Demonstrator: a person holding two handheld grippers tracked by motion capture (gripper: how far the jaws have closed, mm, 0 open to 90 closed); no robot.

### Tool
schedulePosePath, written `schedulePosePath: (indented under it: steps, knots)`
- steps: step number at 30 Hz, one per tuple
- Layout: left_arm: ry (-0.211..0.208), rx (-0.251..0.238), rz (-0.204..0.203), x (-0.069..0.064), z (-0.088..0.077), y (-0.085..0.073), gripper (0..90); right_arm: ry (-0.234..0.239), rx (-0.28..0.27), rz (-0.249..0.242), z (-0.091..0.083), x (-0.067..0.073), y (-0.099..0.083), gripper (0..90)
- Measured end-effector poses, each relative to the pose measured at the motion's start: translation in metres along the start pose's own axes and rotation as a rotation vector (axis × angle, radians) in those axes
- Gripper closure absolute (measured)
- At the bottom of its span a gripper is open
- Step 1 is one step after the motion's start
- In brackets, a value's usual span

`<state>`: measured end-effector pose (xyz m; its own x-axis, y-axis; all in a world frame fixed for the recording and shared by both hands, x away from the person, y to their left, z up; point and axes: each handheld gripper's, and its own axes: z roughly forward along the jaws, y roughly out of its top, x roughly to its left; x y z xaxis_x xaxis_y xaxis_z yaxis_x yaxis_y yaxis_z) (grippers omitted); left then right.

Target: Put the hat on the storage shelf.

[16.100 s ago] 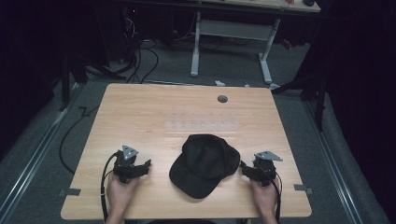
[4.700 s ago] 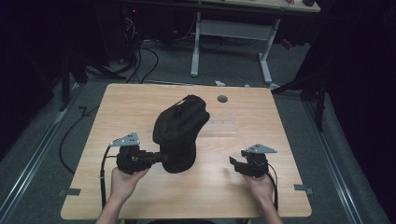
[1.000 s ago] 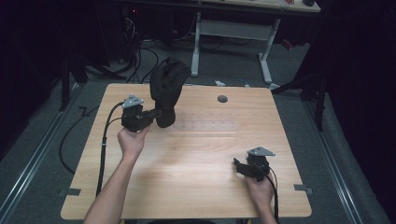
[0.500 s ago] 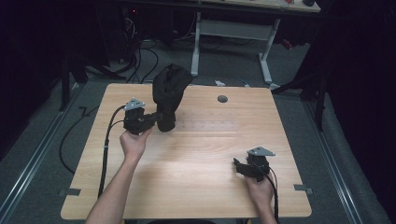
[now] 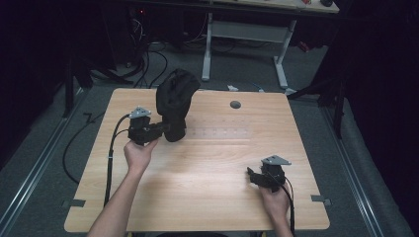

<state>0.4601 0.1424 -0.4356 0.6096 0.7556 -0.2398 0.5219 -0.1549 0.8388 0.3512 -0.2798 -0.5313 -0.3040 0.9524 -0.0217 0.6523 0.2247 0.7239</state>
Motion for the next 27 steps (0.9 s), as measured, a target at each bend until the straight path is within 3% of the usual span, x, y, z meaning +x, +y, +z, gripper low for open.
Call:
schedulePosePath:
  steps: [6, 11, 20, 27]
  knots:
    - [0.028, 0.021, 0.008, -0.001, -0.003, -0.001, 58.5, 0.000, 0.000, 0.001, 0.000, 0.000, 0.000, 32.0]
    - [0.032, 0.017, 0.001, -0.001, -0.009, -0.002, 53.2, 0.000, 0.000, 0.000, 0.000, 0.000, 0.000, 32.1]
    - [0.042, 0.032, 0.031, -0.005, -0.021, -0.004, 47.6, 0.000, 0.000, 0.001, 0.000, 0.000, 0.000, 32.0]
    - [0.042, 0.032, 0.031, -0.007, -0.033, -0.007, 46.2, 0.000, 0.001, 0.001, 0.000, 0.000, 0.000, 32.0]
